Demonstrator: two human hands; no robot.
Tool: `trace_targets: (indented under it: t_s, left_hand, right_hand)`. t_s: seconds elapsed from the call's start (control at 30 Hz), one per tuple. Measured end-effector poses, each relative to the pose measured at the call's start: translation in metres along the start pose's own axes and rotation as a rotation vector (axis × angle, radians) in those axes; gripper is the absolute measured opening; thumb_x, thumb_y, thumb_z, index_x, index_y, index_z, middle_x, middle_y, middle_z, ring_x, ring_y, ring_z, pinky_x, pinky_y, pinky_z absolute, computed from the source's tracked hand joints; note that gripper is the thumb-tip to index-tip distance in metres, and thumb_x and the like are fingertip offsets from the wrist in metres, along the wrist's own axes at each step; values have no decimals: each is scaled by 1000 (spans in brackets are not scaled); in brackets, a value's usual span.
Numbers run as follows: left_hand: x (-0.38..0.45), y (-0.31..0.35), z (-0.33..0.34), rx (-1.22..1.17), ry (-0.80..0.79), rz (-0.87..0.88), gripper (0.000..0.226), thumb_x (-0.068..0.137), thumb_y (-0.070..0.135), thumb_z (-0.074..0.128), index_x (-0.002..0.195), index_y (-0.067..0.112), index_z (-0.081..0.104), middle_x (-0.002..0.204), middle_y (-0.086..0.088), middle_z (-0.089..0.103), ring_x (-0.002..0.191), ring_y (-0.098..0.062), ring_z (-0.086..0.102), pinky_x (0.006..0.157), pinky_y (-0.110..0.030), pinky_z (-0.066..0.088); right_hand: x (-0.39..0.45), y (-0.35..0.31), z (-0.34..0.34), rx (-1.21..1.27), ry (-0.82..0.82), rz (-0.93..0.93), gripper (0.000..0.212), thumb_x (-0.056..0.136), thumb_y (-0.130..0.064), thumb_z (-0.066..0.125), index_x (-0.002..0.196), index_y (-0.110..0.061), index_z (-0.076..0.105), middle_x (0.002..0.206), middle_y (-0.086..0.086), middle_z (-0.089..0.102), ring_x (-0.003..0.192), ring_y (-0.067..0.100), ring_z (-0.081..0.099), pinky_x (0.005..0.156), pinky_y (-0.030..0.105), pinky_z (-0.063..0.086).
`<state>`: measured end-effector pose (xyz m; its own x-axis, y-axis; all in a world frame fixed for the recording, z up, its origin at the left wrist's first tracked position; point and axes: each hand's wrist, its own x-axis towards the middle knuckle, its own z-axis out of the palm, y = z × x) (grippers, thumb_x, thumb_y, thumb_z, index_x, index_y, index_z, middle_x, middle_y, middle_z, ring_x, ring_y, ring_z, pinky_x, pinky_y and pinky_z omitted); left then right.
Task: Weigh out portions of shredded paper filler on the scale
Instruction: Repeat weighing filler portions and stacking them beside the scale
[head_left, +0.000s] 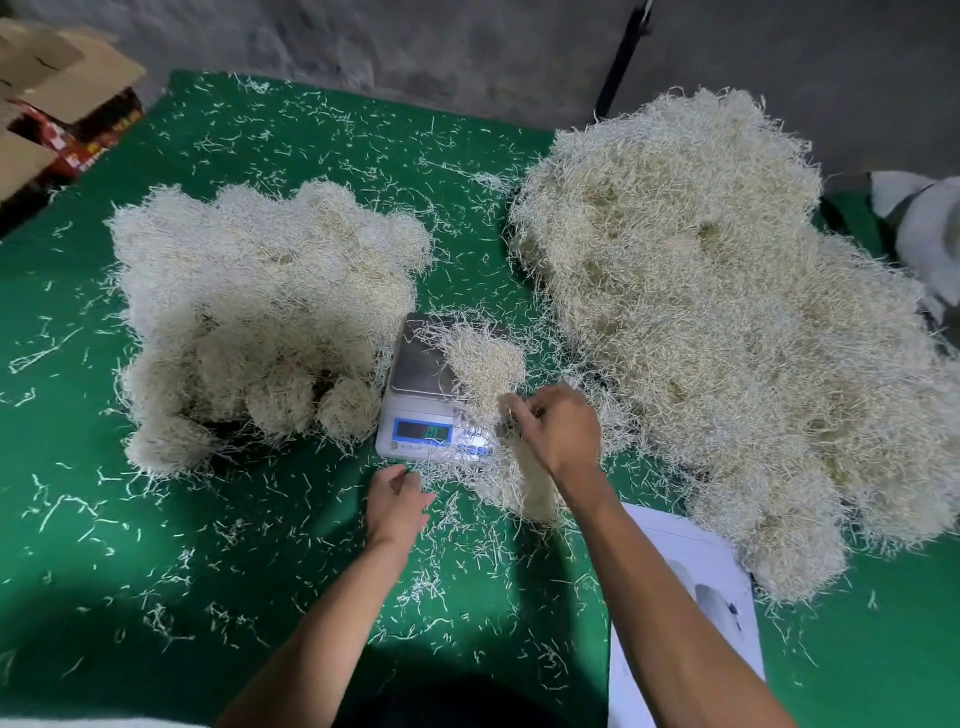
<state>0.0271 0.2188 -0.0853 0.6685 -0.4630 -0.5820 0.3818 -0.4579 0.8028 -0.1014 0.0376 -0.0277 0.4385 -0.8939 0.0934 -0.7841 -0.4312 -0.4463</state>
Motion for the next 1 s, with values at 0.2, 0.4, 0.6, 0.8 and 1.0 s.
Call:
trace_targets:
  t_s: [0.2, 0.4, 0.6, 0.8, 1.0]
  left_hand:
    - [-9, 11, 0, -88, -6, 29, 30, 105, 20, 53, 134, 15, 53, 116, 2, 64, 91, -15, 73, 67, -29, 59]
    - [-4, 66, -14, -614, -257, -214, 57, 94, 59, 60, 143, 32, 47, 139, -11, 52, 125, -37, 57, 84, -64, 56]
    - [2, 148, -33, -411, -65, 149, 50, 105, 55, 34, 128, 20, 63, 115, 11, 71, 94, 4, 70, 62, -17, 58]
    - [-10, 160, -43, -453, -176, 131, 52, 93, 23, 72, 139, 17, 48, 132, 7, 55, 108, -6, 60, 54, -3, 46]
    - [-9, 182, -94, -832, -271, -66, 25, 112, 20, 30, 125, 20, 52, 106, 10, 72, 77, 16, 65, 71, -9, 52]
  right_hand:
    - [54, -69, 34, -59, -265, -97, 93, 88, -74, 56, 156, -16, 30, 165, 18, 23, 149, 33, 26, 121, 54, 26]
    - [25, -117, 46, 264, -340, -125, 52, 96, -32, 66, 141, -8, 54, 140, 9, 57, 126, 17, 58, 113, 35, 42]
    - [-20, -189, 31, 854, -127, -114, 32, 100, -61, 47, 94, -33, 61, 100, -12, 61, 95, 1, 58, 89, 32, 48]
    - [8, -204, -1, 839, -28, -13, 55, 97, -61, 54, 144, -33, 47, 139, -16, 53, 125, 0, 49, 109, 33, 39]
    - [-25, -222, 20, 625, -274, -351, 57, 96, -53, 30, 134, -24, 61, 145, -8, 56, 133, 0, 47, 114, 28, 35]
